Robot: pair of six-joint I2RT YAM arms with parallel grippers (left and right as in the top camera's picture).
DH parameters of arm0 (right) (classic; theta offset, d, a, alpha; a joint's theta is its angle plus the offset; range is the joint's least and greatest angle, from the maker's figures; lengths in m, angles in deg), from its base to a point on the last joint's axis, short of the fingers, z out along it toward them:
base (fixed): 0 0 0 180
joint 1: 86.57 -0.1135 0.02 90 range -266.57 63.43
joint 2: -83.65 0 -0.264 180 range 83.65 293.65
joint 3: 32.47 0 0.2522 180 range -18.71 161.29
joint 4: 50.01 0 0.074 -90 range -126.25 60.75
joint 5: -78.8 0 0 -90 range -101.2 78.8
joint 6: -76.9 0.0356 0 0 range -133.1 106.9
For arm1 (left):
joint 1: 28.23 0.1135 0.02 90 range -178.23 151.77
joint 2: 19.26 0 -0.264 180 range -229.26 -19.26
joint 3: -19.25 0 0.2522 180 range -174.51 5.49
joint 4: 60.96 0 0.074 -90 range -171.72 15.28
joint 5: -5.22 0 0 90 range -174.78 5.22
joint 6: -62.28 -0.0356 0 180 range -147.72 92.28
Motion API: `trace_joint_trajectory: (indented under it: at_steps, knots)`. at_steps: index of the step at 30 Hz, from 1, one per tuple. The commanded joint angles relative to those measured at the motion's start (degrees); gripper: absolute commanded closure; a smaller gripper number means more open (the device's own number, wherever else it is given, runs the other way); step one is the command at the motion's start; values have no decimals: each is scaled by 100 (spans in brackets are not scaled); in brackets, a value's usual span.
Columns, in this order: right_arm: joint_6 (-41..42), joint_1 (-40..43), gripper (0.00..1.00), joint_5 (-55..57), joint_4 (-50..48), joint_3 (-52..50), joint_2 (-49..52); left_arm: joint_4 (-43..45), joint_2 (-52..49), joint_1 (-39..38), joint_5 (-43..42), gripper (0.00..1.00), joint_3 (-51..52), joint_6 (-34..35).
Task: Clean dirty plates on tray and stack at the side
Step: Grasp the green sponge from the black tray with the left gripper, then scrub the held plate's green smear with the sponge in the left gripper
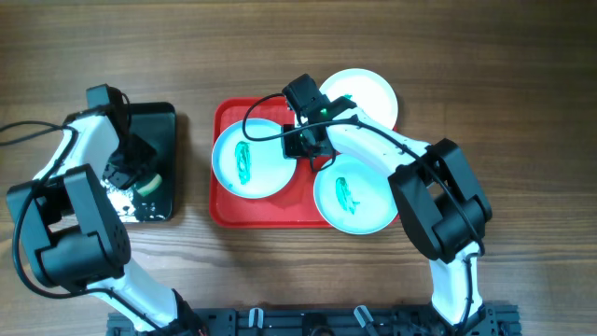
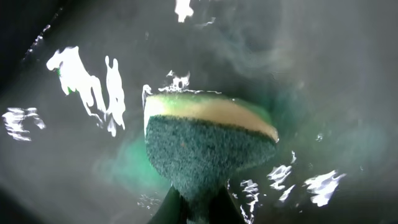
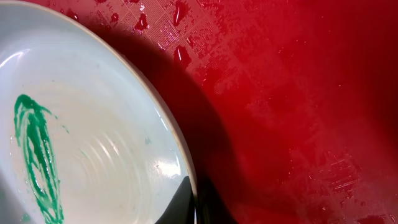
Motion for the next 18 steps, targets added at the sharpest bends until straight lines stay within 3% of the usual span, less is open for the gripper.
trace_joint_trajectory:
  at_steps: [1,4,7,12,18]
  knots:
    - [20,-46,96,181,-22,24,247,-391,234,37,-621,96,-699,-721]
    - [13,-46,96,160,-4,24,247,-472,490,-15,-1941,96,-807,-1537]
    - [15,-44,96,157,-2,24,247,-485,468,-262,-2664,96,-769,-1849]
    - [-131,-37,96,0,-4,24,247,-254,433,-1250,-2721,96,-573,-1849]
    - [-175,-35,96,-103,-4,24,247,1213,415,-2317,-2142,96,573,-1825]
